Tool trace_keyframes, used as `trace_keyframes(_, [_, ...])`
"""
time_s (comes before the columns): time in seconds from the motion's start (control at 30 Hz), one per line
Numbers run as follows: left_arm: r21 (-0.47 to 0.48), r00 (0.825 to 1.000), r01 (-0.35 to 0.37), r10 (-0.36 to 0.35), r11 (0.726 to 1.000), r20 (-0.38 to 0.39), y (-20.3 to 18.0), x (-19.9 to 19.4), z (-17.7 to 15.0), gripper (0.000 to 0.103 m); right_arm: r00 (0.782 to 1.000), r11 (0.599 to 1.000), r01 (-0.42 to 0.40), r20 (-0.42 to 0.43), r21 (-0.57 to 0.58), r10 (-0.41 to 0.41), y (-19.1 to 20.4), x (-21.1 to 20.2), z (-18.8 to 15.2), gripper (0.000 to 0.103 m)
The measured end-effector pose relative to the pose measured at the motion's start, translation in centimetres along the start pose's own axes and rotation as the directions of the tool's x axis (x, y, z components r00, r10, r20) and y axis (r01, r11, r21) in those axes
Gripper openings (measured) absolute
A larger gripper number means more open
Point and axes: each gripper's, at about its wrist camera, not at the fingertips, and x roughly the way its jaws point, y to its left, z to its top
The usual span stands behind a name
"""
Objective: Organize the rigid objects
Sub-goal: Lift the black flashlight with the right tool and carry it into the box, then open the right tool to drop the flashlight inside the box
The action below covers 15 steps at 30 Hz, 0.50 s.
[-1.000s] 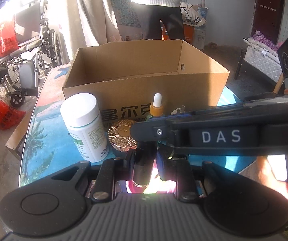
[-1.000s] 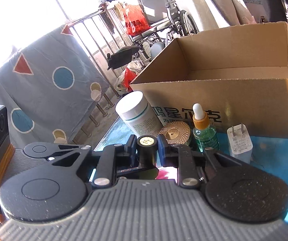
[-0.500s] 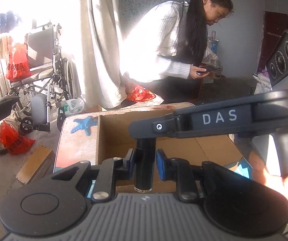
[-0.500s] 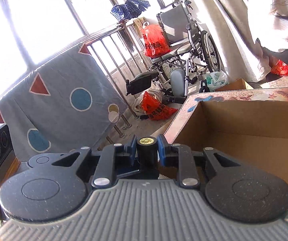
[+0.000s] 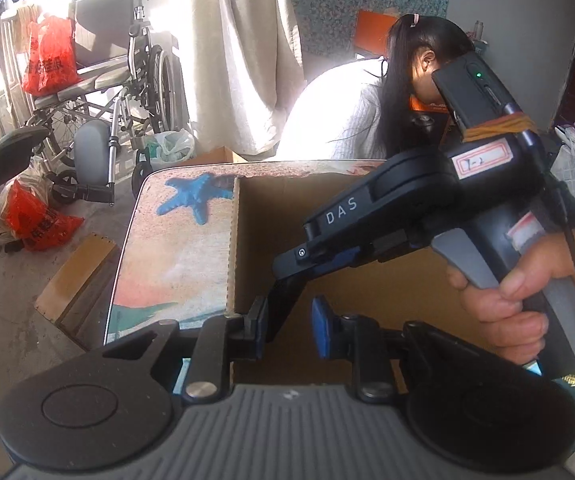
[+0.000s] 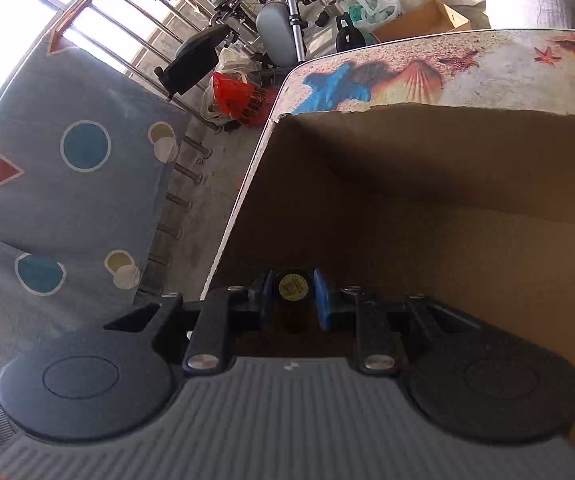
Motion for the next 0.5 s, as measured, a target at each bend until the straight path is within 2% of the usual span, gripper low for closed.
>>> trace_keyframes(0.13, [-0.017,1.000,-0.019,0.019,1.000,0.016,0.7,-0.8,-0.2,0.027,0.997,0.999,0.053,-0.051,-0.010,-0.053,-0.2,3.1,2.5,0.023])
trace_keyframes(0.2, [-0.034,0.999,-0.028,0.029,0.999,0.019,0.9,-1.2,-0.3,0.030,0.996,0.997,0.079,-0.037,-0.023,-0.080,0.0,3.9,3.6,0.024])
trace_keyframes(0.27, [-0.049,0.999,-0.044,0.045,0.998,0.023,1.4,-1.5,-0.3,0.031,0.994,0.994,0.108,-0.010,-0.033,-0.108,0.2,4.1,4.8,0.034])
trace_keyframes(0.33, [-0.063,0.998,-0.051,0.053,0.997,0.020,1.9,-1.7,-0.4,0.033,0.993,0.992,0.118,0.031,-0.033,-0.117,0.3,3.6,5.4,0.051])
trace_keyframes(0.5, [-0.103,0.998,-0.062,0.063,0.993,0.001,2.7,-2.0,-1.1,0.037,0.993,0.996,0.077,0.093,-0.036,-0.073,0.8,-0.8,4.4,0.053])
